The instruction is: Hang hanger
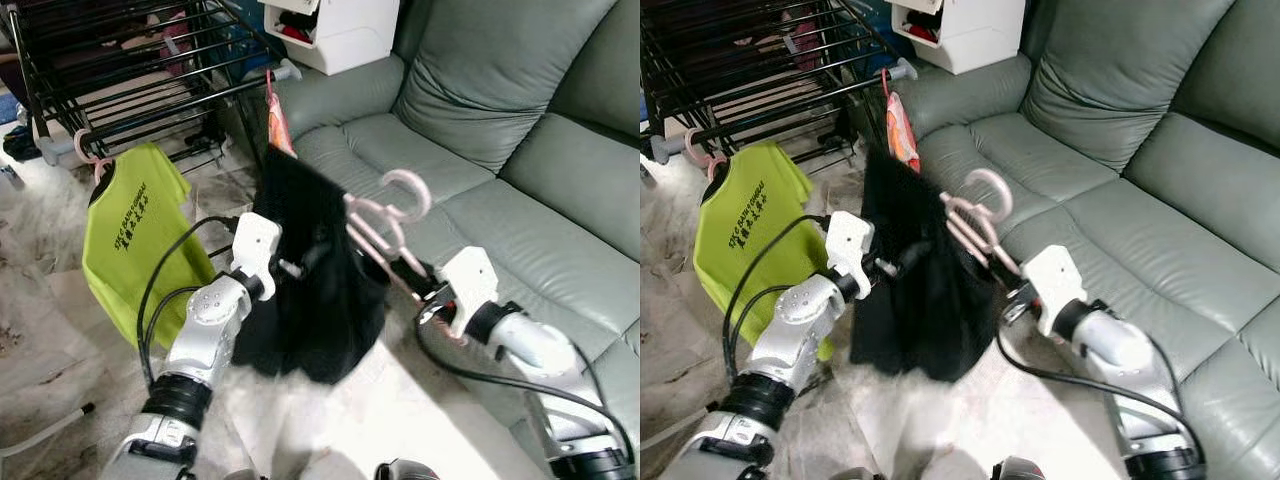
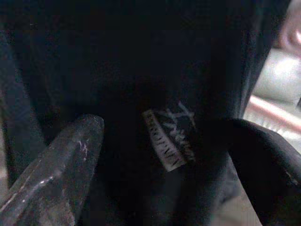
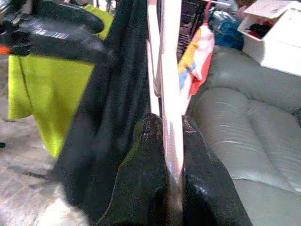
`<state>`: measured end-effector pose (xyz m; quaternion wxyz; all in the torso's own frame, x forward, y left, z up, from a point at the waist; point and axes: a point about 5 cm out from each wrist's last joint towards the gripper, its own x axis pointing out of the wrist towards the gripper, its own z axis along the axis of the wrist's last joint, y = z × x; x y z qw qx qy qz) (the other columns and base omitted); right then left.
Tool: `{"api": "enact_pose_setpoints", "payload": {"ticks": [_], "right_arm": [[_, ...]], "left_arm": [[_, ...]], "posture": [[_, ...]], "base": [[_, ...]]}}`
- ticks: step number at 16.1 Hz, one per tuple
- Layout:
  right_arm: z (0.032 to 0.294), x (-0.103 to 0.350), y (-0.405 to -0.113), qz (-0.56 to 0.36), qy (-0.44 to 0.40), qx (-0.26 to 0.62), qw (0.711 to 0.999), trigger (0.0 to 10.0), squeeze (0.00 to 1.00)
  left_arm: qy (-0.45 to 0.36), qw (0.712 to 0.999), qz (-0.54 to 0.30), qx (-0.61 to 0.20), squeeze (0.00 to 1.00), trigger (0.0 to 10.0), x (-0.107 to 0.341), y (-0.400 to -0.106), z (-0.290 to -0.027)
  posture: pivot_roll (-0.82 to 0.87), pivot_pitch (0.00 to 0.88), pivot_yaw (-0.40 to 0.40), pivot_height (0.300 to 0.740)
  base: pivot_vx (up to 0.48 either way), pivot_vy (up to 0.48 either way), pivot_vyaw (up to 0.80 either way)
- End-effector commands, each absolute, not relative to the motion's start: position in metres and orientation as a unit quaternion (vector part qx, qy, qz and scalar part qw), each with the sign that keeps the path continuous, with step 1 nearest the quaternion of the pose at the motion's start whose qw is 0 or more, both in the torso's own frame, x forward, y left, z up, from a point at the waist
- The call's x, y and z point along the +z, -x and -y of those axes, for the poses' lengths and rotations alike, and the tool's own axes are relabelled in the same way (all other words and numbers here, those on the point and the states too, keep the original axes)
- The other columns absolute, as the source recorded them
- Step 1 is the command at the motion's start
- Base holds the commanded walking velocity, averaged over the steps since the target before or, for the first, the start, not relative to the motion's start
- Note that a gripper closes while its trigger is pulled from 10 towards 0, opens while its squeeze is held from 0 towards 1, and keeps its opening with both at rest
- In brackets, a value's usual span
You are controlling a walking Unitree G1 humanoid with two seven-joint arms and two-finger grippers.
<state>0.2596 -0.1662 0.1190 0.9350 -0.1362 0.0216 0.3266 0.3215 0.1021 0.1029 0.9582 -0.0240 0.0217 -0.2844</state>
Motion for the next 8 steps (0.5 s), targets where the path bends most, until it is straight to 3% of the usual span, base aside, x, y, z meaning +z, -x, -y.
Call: {"api": "enact_pose_setpoints", "payload": {"ticks": [1, 8], "right_arm": [[0.158, 0.136, -0.261, 0.021, 0.14, 0.341, 0.929, 10.0, 0.0], [0.156, 0.133, -0.26, 0.016, 0.139, 0.345, 0.928, 10.0, 0.0]], "left_arm": [[0.05, 0.961, -0.005, -0.271, 0.0, 10.0, 0.117, -0.329, -0.106], [0.126, 0.94, -0.021, -0.316, 0.0, 10.0, 0.125, -0.323, -0.088]], "posture": [[-0.12, 0.0, 0.064, 0.74], [-0.12, 0.0, 0.064, 0.74]], "base": [[0.0, 0.0, 0.0], [0.0, 0.0, 0.0]]}}
